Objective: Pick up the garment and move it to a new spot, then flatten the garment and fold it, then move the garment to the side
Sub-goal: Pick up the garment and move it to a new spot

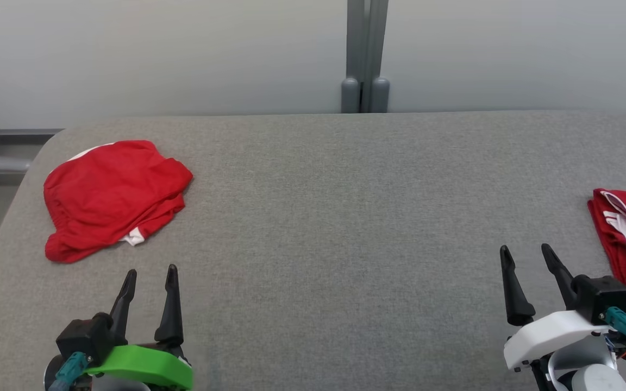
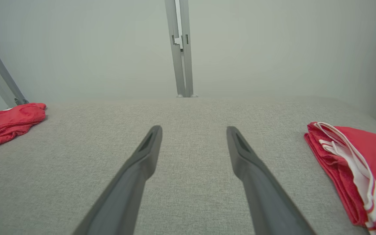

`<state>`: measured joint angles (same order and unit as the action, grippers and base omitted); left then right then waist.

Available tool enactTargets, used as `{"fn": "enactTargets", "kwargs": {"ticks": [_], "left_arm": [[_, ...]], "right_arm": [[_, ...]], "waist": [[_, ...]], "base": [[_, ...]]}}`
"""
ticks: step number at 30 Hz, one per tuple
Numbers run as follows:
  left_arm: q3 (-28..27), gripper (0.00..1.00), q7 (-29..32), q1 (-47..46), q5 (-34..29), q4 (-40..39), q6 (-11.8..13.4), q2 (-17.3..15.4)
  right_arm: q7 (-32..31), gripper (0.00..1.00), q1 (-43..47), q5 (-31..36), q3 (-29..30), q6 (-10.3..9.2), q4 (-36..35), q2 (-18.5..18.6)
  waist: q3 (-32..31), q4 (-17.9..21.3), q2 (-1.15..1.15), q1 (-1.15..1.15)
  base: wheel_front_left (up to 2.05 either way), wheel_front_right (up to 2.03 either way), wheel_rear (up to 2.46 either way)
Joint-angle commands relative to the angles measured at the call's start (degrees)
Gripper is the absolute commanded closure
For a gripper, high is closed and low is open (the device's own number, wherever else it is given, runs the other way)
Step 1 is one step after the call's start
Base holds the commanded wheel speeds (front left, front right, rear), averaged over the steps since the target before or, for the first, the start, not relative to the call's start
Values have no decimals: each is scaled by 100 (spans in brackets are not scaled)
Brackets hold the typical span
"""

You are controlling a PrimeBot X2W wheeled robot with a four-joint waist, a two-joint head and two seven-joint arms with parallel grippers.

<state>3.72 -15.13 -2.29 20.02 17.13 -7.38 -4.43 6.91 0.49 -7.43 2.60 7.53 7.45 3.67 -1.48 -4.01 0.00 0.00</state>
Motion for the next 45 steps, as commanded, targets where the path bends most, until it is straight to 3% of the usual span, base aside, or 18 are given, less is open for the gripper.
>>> {"fn": "enactTargets", "kwargs": {"ticks": [1,14,23,37,45], "left_arm": [[2,0,2,-76,-63,-6,-16,-39],[-103,0,2,-32,-98,-13,-16,-152],[-197,0,2,16,-97,-24,-16,-168],[-291,0,2,-46,52,50,-16,-93],[94,0,120,-1222,288,866,-16,-24]], "right_arm": [[42,0,58,-5,-35,-8,34,-8],[196,0,-59,-117,-367,-8,249,-41],[292,0,-140,-144,-539,-8,378,-45],[294,0,-190,-106,-572,-8,400,-49],[117,0,-326,-44,-615,-8,187,58]], "waist": [[2,-273,0,0],[27,-1641,0,0],[30,-2288,0,0],[129,-2352,0,0],[524,-2124,0,0]], "base": [[0,0,0],[0,0,0],[0,0,0],[0,0,0],[0,0,0]]}}
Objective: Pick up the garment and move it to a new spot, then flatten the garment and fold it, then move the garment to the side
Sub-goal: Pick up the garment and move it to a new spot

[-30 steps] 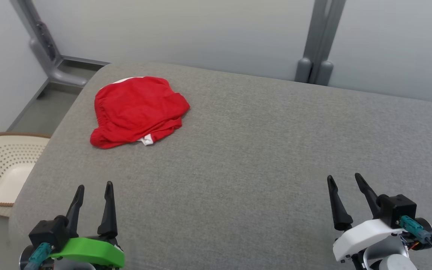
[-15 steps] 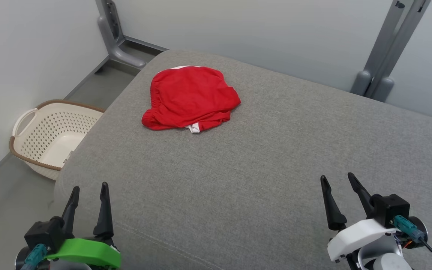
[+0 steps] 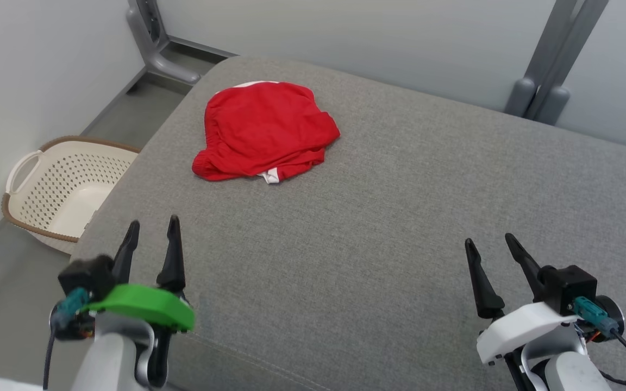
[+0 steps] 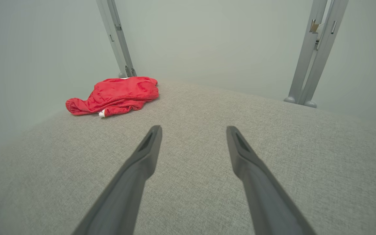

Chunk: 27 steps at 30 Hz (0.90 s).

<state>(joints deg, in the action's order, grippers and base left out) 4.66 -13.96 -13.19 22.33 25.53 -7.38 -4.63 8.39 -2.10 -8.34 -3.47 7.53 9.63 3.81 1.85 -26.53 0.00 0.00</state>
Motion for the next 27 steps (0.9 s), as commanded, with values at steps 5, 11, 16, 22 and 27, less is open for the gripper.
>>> {"fn": "enactTargets", "kwargs": {"ticks": [5,11,16,22,27], "left_arm": [[34,0,325,-1322,507,872,-16,50],[13,0,672,-2484,1016,1769,-16,-192],[-290,0,981,-3278,1331,2439,17,-444],[-574,0,1409,-4114,1582,3049,223,-819],[-637,0,1744,-4492,1626,3514,535,-1045]], "right_arm": [[-252,0,-328,92,-218,-8,-324,247],[-509,0,-702,83,-514,-9,-749,475],[-680,0,-976,101,-722,-9,-1167,611],[-813,0,-1071,138,-705,-9,-1686,713],[-803,0,-1008,151,-670,-9,-1911,723]], "waist": [[730,527,0,0],[1468,1200,0,0],[2136,1766,0,0],[2862,2211,0,0],[3158,2439,0,0]], "base": [[0,0,0],[0,0,0],[0,0,0],[0,0,0],[0,0,0]]}}
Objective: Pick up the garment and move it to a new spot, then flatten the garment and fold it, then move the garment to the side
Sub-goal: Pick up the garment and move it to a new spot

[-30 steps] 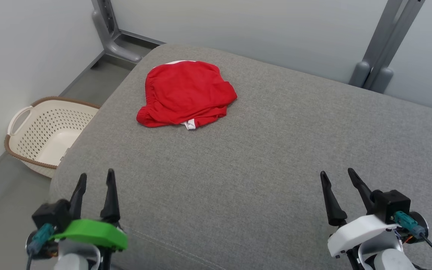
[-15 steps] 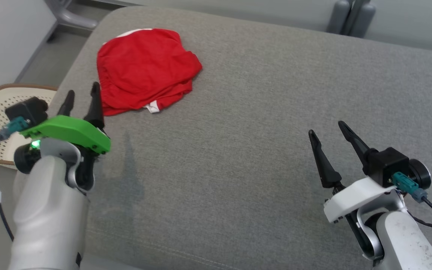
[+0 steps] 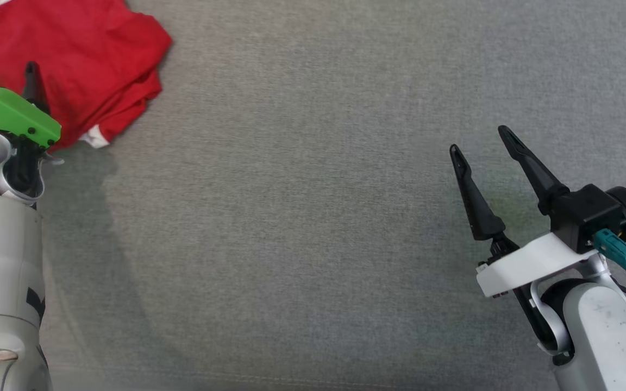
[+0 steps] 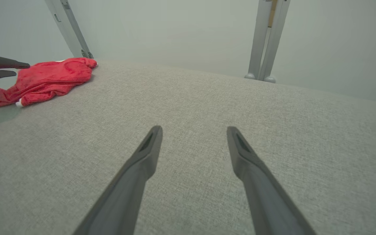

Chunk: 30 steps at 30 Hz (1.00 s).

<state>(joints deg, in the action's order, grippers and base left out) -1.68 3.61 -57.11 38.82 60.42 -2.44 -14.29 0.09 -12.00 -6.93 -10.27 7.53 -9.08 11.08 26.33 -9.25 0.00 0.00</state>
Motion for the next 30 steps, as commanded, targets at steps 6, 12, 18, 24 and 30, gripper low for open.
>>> {"fn": "enactTargets", "kwargs": {"ticks": [6,12,18,24,30], "left_arm": [[-25,0,445,-216,51,440,378,-88],[110,100,367,-168,-38,429,269,-67],[256,100,-300,-237,-268,48,98,-327],[624,100,-669,-377,-577,-372,-113,-240],[1149,100,-442,-437,-862,-907,-255,63]], "right_arm": [[80,0,50,40,87,-9,-99,-57],[153,0,22,0,38,-9,21,-125],[269,0,-7,-110,-15,-9,263,-218],[408,0,143,-227,-24,-9,656,-366],[516,0,291,-340,16,-9,972,-486]], "waist": [[703,813,0,0],[390,770,0,0],[-238,756,0,0],[-1080,845,0,0],[-1712,1082,0,0]], "base": [[0,0,0],[0,0,0],[0,0,0],[0,0,0],[0,0,0]]}}
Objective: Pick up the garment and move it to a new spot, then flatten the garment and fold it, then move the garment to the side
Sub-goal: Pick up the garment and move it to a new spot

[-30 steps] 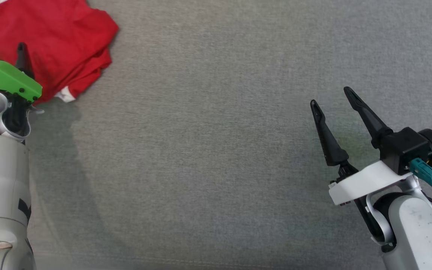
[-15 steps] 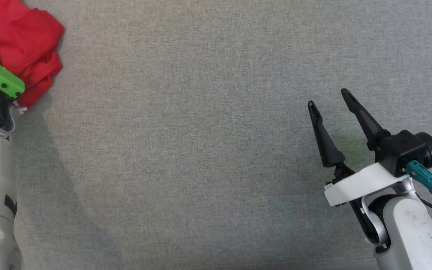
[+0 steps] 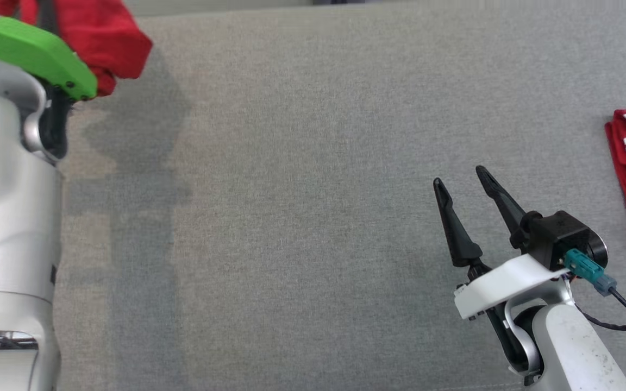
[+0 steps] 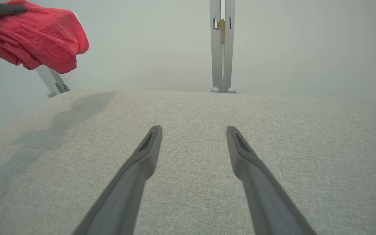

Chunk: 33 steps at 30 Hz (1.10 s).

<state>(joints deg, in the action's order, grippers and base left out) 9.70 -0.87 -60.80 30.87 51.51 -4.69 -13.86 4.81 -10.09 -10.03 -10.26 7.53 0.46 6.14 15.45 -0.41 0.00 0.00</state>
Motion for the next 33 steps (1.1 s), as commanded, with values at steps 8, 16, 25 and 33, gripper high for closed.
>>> {"fn": "enactTargets", "kwargs": {"ticks": [8,16,25,33], "left_arm": [[733,100,474,146,-115,-853,-138,798],[1505,100,761,640,340,-1513,-130,1081],[2764,100,803,1553,757,-1294,191,1074],[3254,0,917,1922,1258,-779,186,1078]], "right_arm": [[100,0,367,-58,239,-9,192,-132],[118,0,337,-3,222,-9,128,-217],[243,0,160,-97,112,-9,246,-267],[278,0,173,-18,185,-9,369,-266]], "waist": [[-925,628,0,0],[-797,1247,0,0],[-450,1730,0,0],[-540,1542,0,0]], "base": [[0,0,0],[0,0,0],[0,0,0],[0,0,0]]}}
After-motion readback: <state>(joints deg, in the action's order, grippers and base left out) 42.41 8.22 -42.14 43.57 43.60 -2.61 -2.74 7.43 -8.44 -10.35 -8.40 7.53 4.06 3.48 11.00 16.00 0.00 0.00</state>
